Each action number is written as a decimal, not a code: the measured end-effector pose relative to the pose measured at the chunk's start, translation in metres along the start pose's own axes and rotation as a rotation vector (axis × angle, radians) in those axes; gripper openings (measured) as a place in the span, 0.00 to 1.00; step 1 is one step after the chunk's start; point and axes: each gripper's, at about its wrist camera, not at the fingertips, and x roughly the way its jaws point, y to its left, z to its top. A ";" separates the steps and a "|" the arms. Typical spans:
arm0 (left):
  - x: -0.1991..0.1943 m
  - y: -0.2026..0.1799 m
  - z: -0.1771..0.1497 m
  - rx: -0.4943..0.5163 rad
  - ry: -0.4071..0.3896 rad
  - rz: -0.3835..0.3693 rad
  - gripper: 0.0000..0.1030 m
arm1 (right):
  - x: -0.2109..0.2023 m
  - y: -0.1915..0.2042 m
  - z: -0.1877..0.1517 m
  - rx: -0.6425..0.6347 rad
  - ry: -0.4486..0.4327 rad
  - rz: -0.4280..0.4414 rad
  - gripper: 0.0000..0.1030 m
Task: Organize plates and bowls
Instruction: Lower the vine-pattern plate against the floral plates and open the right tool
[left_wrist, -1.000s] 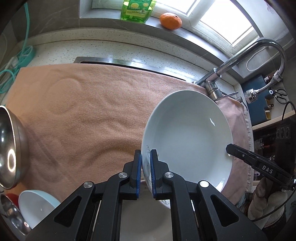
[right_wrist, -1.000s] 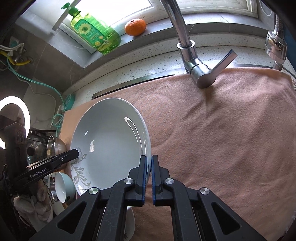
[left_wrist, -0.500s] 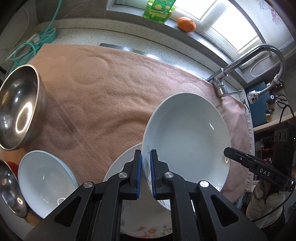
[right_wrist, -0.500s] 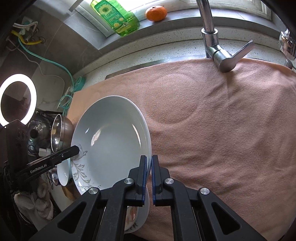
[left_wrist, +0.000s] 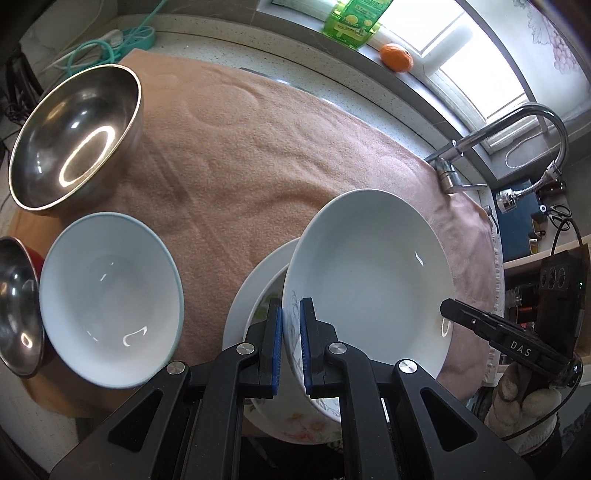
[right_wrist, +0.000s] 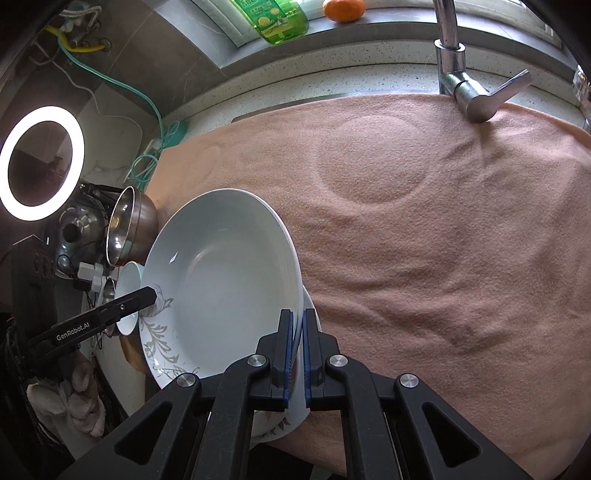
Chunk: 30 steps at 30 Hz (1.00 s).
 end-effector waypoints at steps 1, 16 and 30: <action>0.000 0.001 -0.003 -0.005 0.001 0.000 0.07 | 0.001 0.001 -0.002 -0.002 0.004 0.001 0.05; 0.004 0.012 -0.022 -0.043 0.009 -0.010 0.07 | 0.007 0.006 -0.022 -0.011 0.029 0.015 0.05; 0.012 0.019 -0.028 -0.055 0.029 -0.008 0.07 | 0.017 0.008 -0.031 -0.018 0.061 0.002 0.05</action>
